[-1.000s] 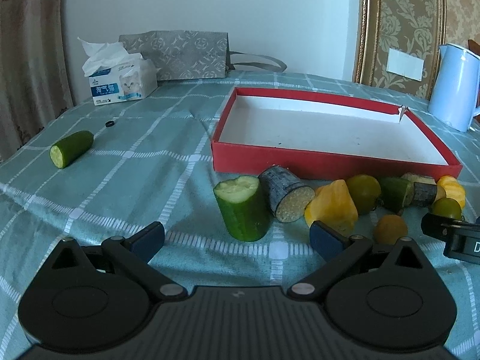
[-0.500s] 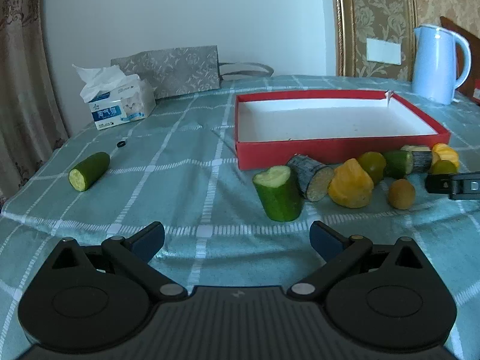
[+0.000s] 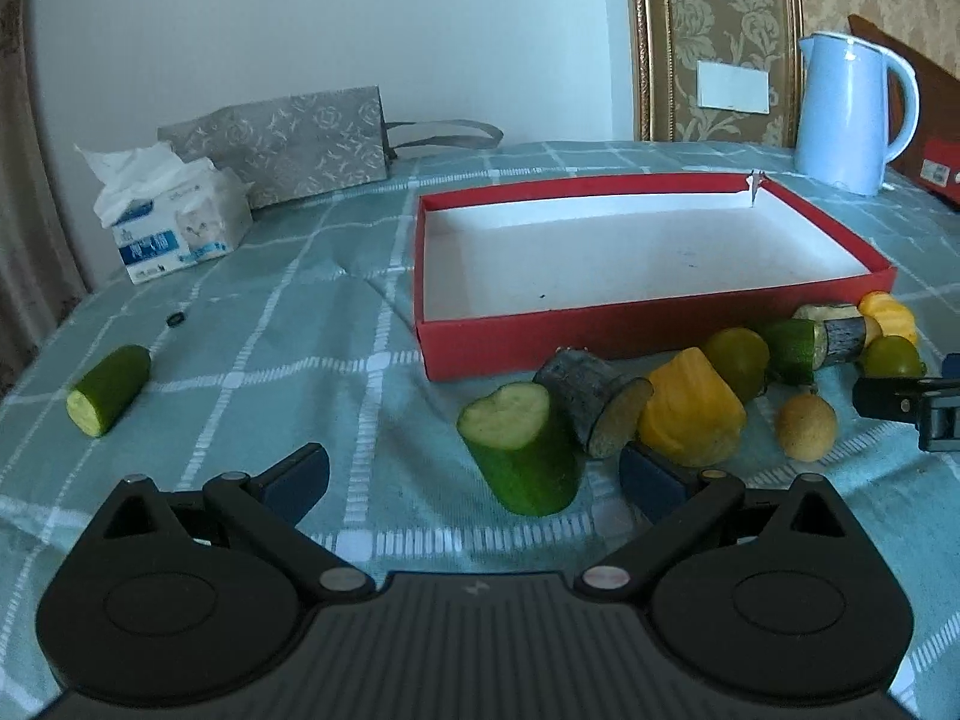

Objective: Organize fruits
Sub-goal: 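Move the left tool toward the cut cucumber piece in the row, then close the left gripper on the cucumber piece while the right gripper grasps the green tomato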

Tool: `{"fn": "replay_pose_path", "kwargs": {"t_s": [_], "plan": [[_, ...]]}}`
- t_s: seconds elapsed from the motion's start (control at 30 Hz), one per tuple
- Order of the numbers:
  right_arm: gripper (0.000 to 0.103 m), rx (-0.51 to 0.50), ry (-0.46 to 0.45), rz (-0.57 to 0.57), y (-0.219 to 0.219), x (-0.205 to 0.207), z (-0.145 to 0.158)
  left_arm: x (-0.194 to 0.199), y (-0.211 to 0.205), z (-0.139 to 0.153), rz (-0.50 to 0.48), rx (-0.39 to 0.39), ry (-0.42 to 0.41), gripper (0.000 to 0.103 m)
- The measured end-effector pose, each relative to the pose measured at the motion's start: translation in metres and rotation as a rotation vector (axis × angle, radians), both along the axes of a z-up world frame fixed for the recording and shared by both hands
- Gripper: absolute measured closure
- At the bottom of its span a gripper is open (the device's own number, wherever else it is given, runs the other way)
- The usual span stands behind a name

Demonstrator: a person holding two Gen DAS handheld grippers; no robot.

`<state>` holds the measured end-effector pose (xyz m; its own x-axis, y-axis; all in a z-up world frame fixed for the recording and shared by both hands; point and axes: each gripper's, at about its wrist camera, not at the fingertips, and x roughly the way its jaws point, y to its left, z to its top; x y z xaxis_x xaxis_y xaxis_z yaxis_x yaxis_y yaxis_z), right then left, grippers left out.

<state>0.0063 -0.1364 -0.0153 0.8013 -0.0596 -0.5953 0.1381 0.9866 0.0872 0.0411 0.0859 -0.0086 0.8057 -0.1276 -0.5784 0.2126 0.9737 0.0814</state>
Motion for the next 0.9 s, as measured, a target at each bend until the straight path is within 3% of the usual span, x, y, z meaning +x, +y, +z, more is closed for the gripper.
{"fn": "replay_pose_path", "kwargs": {"t_s": [0.1,0.17,0.3,0.37,0.43,0.6,0.67,0.77,0.9], "plan": [[0.000,-0.004,0.001,0.000,0.000,0.000,0.000,0.005,0.005,0.000,-0.017,-0.040,0.024,0.002],[0.000,-0.005,0.001,0.001,0.000,-0.001,0.000,0.006,0.008,0.001,-0.037,-0.075,0.036,0.015],[0.000,-0.003,0.002,0.002,0.000,0.000,-0.001,0.007,0.006,0.001,-0.060,-0.072,0.040,0.030],[0.000,-0.001,0.001,0.001,0.000,0.000,-0.001,0.003,0.004,0.003,-0.086,-0.067,0.028,0.050],[0.000,0.001,0.001,0.001,0.000,0.000,-0.001,0.002,0.000,0.003,-0.110,-0.060,0.028,0.059],[0.000,0.015,-0.002,0.002,-0.002,0.000,0.000,0.001,0.002,0.003,-0.121,-0.073,0.023,0.062],[0.000,0.024,-0.003,0.004,-0.005,-0.002,0.001,0.000,0.005,0.004,-0.116,-0.088,0.017,0.068],[0.000,0.050,-0.022,-0.004,-0.013,-0.009,0.004,-0.005,0.009,0.005,-0.106,-0.086,-0.006,0.068],[0.000,0.012,-0.035,-0.021,-0.027,-0.021,0.006,-0.010,0.017,0.004,-0.082,-0.095,-0.022,0.069]]}}
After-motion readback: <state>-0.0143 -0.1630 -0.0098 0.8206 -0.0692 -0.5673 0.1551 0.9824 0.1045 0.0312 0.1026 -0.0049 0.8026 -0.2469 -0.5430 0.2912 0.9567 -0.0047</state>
